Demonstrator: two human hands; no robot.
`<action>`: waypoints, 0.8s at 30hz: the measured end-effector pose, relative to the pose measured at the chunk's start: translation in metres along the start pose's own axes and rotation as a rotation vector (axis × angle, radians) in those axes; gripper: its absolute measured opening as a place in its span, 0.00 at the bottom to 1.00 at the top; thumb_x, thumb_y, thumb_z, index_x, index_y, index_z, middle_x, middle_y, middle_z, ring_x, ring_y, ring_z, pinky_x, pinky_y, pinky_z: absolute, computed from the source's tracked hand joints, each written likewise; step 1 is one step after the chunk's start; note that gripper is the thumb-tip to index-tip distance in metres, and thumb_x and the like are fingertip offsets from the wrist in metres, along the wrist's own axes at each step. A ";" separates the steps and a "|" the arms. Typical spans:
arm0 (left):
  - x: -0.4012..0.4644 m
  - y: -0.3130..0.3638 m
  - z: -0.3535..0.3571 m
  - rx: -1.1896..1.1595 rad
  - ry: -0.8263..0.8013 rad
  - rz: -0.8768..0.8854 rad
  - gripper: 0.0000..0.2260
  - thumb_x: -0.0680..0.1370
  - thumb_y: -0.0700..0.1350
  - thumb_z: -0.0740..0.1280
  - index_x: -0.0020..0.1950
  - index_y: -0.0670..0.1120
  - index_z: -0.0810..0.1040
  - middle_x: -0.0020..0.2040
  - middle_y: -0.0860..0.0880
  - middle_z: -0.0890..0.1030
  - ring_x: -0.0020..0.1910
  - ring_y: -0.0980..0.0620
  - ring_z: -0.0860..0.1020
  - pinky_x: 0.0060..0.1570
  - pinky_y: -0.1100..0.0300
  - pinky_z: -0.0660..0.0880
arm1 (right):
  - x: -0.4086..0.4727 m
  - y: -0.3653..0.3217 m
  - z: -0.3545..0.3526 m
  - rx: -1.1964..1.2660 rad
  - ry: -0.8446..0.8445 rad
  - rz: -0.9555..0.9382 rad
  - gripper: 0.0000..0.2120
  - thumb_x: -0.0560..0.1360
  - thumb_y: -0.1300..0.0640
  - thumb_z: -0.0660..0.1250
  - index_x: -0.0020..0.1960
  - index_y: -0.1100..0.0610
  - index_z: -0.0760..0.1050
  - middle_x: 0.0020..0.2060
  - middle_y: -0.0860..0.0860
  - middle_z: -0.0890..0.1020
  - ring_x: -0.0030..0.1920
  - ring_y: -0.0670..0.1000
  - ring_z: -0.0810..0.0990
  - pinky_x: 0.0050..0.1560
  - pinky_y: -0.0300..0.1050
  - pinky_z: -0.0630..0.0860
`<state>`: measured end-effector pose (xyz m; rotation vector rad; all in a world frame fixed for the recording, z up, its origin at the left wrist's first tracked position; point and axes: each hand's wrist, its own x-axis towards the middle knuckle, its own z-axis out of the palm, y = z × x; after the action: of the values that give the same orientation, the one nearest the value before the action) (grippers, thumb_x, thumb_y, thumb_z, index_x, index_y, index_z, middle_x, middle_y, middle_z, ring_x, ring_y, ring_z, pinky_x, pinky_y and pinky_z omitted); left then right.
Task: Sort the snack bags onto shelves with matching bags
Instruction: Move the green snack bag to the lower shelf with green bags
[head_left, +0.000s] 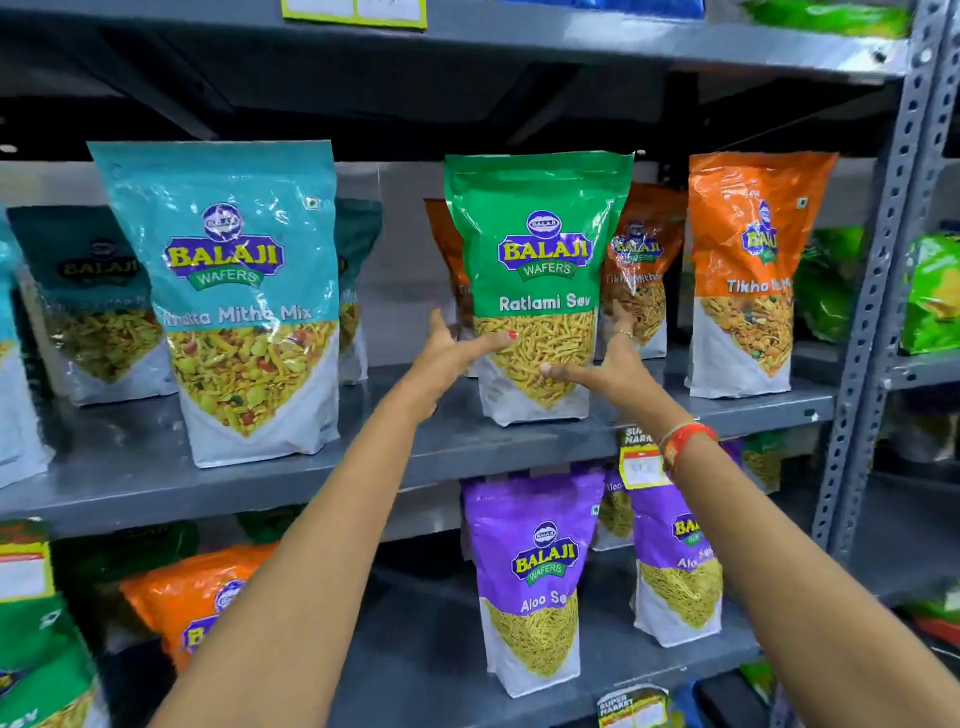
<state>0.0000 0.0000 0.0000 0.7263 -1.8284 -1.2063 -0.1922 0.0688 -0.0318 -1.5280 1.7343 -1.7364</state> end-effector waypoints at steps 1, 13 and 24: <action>0.001 0.003 0.001 -0.041 -0.038 0.023 0.35 0.70 0.45 0.71 0.71 0.49 0.55 0.67 0.49 0.69 0.67 0.49 0.68 0.66 0.52 0.64 | 0.005 0.002 0.003 0.069 -0.016 0.023 0.60 0.57 0.52 0.83 0.76 0.59 0.49 0.70 0.55 0.70 0.69 0.52 0.71 0.73 0.52 0.66; -0.014 -0.006 -0.005 0.063 -0.142 0.116 0.19 0.66 0.40 0.75 0.53 0.49 0.72 0.48 0.54 0.79 0.45 0.62 0.77 0.38 0.74 0.76 | -0.021 0.001 0.011 0.222 -0.008 0.024 0.43 0.56 0.60 0.83 0.65 0.59 0.65 0.60 0.56 0.79 0.58 0.52 0.81 0.56 0.46 0.81; -0.148 -0.016 -0.046 0.151 0.020 0.215 0.24 0.63 0.40 0.76 0.57 0.46 0.74 0.50 0.56 0.79 0.46 0.68 0.78 0.48 0.72 0.76 | -0.141 -0.026 0.064 0.360 -0.013 -0.087 0.38 0.51 0.56 0.82 0.55 0.54 0.66 0.54 0.53 0.81 0.54 0.46 0.82 0.52 0.42 0.80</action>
<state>0.1150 0.0924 -0.0508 0.6035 -1.9405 -0.9271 -0.0710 0.1472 -0.0938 -1.4655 1.2749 -1.9458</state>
